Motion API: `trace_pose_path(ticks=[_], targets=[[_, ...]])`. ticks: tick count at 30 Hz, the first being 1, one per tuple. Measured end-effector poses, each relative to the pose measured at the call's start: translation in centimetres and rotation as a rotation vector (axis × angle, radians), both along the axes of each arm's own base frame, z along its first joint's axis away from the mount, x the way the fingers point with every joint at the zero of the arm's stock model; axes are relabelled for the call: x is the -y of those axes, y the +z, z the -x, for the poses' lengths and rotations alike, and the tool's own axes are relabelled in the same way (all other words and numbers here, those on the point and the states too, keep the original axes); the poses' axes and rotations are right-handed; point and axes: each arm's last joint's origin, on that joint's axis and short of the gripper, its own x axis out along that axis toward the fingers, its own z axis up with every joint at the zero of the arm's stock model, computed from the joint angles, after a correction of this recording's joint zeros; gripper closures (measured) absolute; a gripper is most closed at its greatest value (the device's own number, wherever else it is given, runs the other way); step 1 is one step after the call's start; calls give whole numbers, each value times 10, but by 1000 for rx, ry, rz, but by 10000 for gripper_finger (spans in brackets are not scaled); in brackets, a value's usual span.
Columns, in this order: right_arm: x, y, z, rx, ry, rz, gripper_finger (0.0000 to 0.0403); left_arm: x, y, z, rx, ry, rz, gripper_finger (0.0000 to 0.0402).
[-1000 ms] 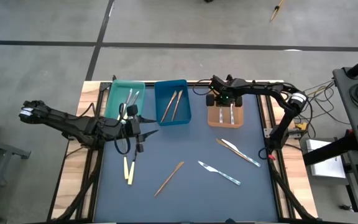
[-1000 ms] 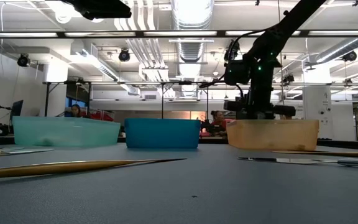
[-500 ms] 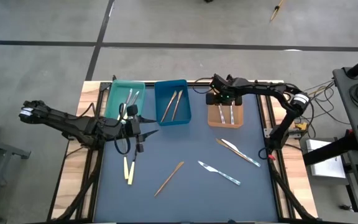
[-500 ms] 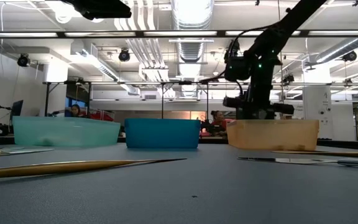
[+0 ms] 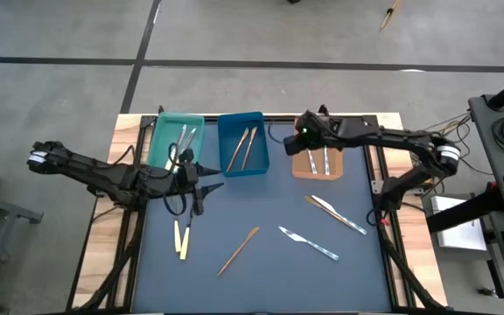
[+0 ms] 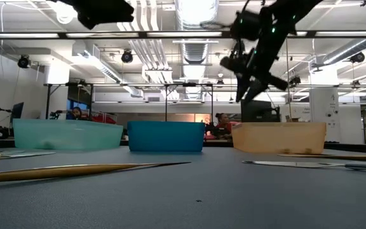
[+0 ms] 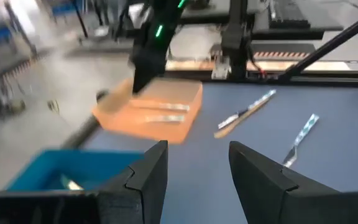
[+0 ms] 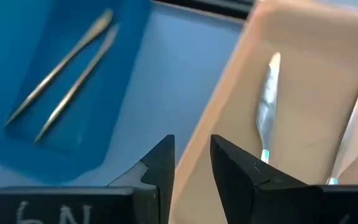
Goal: Sort silverware by color (type)
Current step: Put the gold table knife into the blue bin
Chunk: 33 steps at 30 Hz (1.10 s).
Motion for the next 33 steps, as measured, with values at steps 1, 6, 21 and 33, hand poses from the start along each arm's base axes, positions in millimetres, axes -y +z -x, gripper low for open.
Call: trace_pose_path(ticks=[1,6,21,33], targets=[[-8,4,-1,0,24,29,312,0,-3,0,-14,8,29,248],[-45,22,-5,23,171,128,310,7,-20,-8,-83,50,165,248],[-118,42,-22,109,546,355,314,57,-53,-39,-197,38,388,248],[-135,44,-24,119,659,418,314,120,-63,-65,-449,6,320,248]])
